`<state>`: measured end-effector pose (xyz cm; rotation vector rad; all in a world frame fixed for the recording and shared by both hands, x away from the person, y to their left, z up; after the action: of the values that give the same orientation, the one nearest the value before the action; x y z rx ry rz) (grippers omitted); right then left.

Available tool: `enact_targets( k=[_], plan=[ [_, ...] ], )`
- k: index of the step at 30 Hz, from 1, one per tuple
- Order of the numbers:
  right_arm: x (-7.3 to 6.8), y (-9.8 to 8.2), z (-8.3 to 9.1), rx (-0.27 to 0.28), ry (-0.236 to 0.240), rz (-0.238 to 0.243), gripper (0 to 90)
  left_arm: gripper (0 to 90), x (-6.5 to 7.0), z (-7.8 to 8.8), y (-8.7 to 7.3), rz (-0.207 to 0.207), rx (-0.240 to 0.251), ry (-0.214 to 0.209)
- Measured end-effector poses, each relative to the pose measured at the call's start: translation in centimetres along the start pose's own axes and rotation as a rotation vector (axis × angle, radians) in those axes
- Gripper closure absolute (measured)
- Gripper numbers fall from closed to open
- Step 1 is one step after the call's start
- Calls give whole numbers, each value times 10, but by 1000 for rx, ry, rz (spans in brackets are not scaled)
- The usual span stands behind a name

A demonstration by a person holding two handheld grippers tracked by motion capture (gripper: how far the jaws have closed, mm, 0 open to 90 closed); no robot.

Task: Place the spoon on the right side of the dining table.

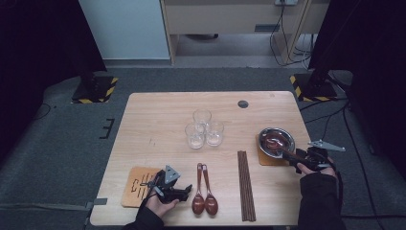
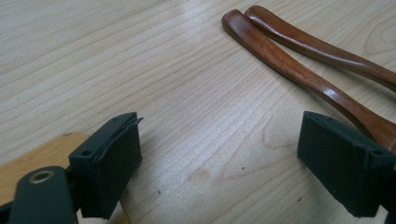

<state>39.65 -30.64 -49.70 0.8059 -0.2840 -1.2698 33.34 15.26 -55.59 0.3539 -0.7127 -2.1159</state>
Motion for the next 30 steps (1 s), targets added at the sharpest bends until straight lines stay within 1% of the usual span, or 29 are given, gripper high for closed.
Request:
enact_targets(
  k=[6, 8, 10, 11, 22, 27, 28, 30],
  plan=[
    [-2, -3, 1, -3, 3, -2, 332, 124, 0, 0, 0, 0, 0, 0],
    [-4, -3, 1, 2, 4, 9, 332, 125, 0, 0, 0, 0, 0, 0],
    [-4, -3, 2, 2, 4, 10, 332, 125, 0, 0, 0, 0, 0, 0],
    [-7, -4, 2, -5, 7, 11, 332, 124, 0, 0, 0, 0, 0, 0],
    [-17, -7, 2, -8, 18, 39, 333, 125, 0, 0, 0, 0, 0, 0],
    [-20, -8, 2, -6, 21, 43, 333, 125, 0, 0, 0, 0, 0, 0],
    [-22, -8, 2, -6, 27, 38, 334, 125, 0, 0, 0, 0, 0, 0],
    [-23, -9, 2, -7, 26, 44, 335, 125, 0, 0, 0, 0, 0, 0]
  ],
)
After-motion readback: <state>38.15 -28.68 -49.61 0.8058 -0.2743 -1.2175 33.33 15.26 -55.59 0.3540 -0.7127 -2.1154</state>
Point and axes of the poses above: each handheld gripper's, and its own axes: z roughly backward along the jaws, y roughly out of its top, x roughly to its right, the point moved 3 cm from there along -z, roughly forward along the jaws, and after that the axes turned 9 degrees about -x, right-handed, at the moved point
